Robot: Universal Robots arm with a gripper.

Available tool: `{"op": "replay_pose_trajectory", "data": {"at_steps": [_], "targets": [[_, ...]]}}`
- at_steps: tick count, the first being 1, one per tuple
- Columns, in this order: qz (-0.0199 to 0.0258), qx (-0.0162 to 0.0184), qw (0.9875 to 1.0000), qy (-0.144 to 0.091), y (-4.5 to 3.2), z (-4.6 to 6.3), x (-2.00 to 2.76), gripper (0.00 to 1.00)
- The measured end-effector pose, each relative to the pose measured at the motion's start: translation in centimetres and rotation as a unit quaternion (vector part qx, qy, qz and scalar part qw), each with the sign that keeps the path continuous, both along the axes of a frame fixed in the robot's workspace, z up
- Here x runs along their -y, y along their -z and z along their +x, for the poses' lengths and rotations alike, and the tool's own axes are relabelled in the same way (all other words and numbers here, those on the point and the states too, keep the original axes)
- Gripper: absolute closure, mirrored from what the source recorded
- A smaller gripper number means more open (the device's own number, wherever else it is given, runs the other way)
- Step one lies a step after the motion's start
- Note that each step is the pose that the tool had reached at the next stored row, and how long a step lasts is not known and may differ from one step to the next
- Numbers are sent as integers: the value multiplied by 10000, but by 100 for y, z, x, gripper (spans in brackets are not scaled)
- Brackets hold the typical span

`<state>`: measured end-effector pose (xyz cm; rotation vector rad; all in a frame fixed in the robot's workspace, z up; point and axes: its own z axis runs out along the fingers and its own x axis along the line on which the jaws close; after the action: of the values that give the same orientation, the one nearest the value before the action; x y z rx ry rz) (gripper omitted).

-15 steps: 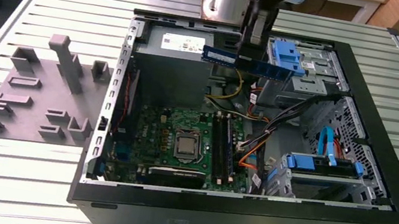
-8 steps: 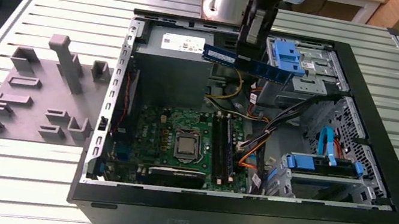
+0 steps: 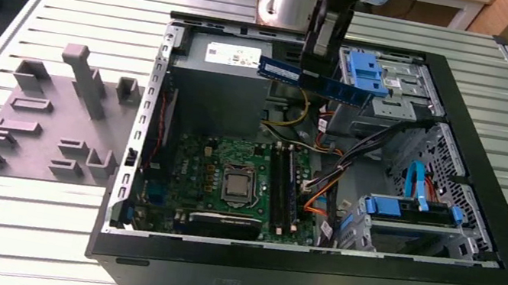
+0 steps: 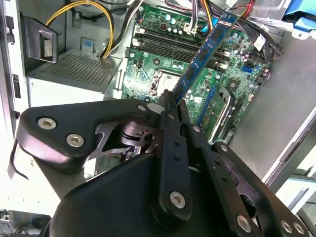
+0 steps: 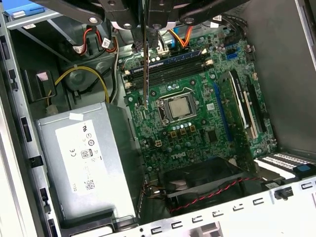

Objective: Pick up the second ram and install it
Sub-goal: 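Insert the second ram into the second slot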

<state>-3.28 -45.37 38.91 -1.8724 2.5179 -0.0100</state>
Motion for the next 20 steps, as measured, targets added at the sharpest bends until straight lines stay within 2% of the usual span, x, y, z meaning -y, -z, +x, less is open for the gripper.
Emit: {"op": "replay_pose_trajectory", "data": {"at_steps": [10, 20], "targets": [[-8, 0, 9994, 354, 1, 0, 0, 86], [-16, 0, 9968, 799, 4, 0, 0, 86]]}}
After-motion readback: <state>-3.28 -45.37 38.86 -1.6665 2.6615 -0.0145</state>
